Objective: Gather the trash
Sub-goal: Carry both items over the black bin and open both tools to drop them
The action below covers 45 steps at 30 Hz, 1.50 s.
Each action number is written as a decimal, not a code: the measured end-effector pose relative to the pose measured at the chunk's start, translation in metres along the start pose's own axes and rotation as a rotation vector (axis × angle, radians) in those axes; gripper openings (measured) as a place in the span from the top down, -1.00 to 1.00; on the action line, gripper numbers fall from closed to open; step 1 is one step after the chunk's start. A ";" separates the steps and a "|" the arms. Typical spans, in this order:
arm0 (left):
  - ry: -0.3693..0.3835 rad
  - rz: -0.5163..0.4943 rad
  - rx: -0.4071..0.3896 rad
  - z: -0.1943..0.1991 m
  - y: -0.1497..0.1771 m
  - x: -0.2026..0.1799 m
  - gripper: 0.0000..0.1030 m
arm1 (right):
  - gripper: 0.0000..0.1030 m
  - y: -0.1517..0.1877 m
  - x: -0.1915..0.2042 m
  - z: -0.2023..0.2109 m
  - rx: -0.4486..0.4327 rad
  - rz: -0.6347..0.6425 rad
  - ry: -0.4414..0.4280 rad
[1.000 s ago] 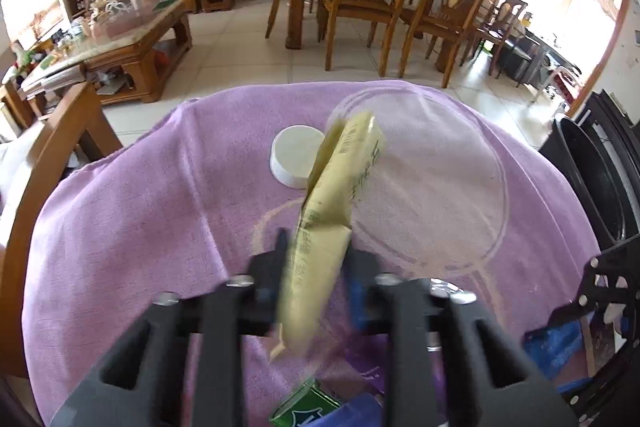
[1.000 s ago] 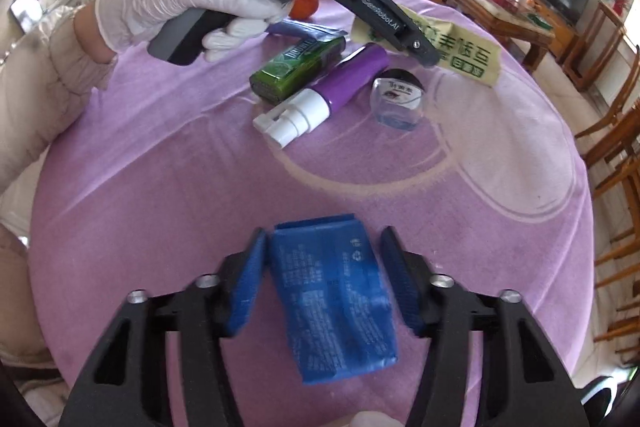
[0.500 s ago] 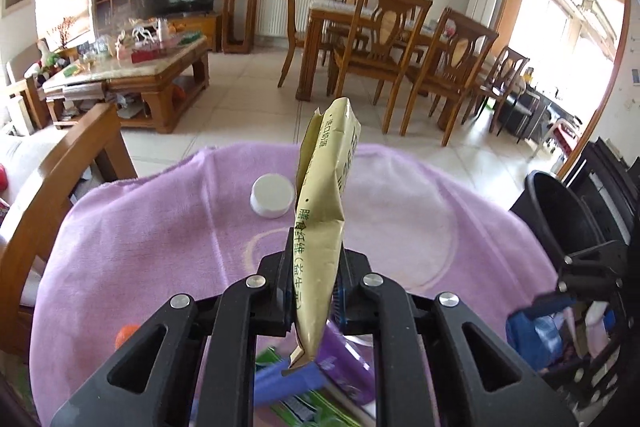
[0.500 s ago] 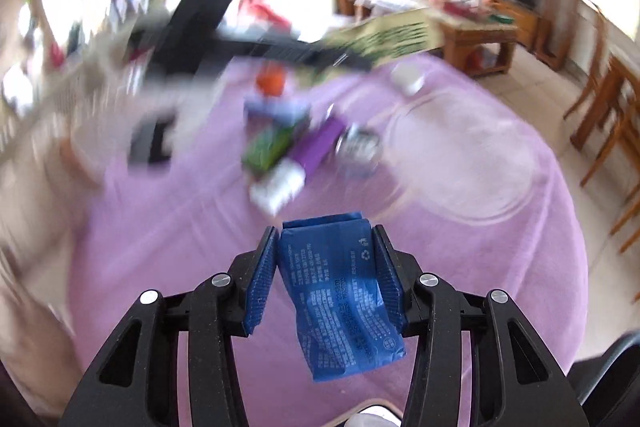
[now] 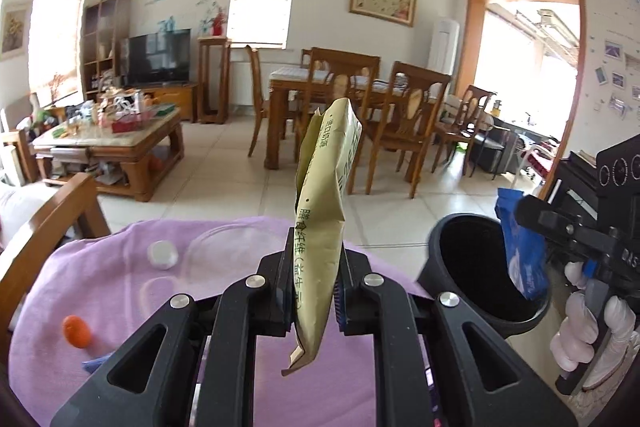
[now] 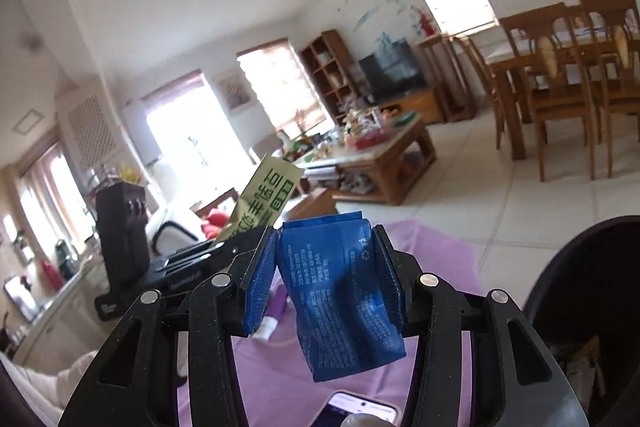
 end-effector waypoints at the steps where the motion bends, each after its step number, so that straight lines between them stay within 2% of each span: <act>1: 0.012 -0.011 -0.006 -0.002 -0.003 -0.013 0.70 | 0.08 -0.003 -0.008 0.013 -0.023 -0.006 0.020; 8: 0.123 -0.069 0.002 -0.030 -0.007 -0.092 0.70 | 0.08 -0.017 -0.092 0.102 -0.138 -0.079 0.188; 12: 0.190 -0.098 0.034 -0.049 -0.001 -0.136 0.70 | 0.08 -0.006 -0.143 0.145 -0.171 -0.138 0.265; 16: 0.241 -0.110 0.076 -0.069 0.010 -0.162 0.70 | 0.08 0.010 -0.193 0.174 -0.186 -0.200 0.341; 21: 0.291 -0.134 0.153 -0.091 0.031 -0.199 0.69 | 0.07 0.037 -0.241 0.177 -0.165 -0.267 0.382; 27: 0.315 -0.155 0.258 -0.115 0.051 -0.219 0.69 | 0.07 0.061 -0.267 0.155 -0.133 -0.318 0.398; 34: 0.302 -0.183 0.300 -0.127 0.063 -0.234 0.67 | 0.07 0.065 -0.295 0.139 -0.119 -0.358 0.393; 42: 0.287 -0.213 0.325 -0.133 0.070 -0.245 0.62 | 0.03 0.069 -0.299 0.136 -0.111 -0.371 0.396; 44: 0.276 -0.226 0.331 -0.132 0.071 -0.246 0.57 | -0.17 0.068 -0.299 0.135 -0.107 -0.386 0.396; 45: 0.267 -0.231 0.331 -0.131 0.071 -0.246 0.35 | -0.26 0.067 -0.294 0.136 -0.109 -0.390 0.396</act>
Point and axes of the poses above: each gripper's, at about its wrist camera, not at the fingertips, and z roughly against the way its jaws point, x to its left, y to its underside, the point moved 4 cm from there along -z, roughly the way its jaws point, and after that the axes turned 2 degrees about -z, right-handed, at the moved point
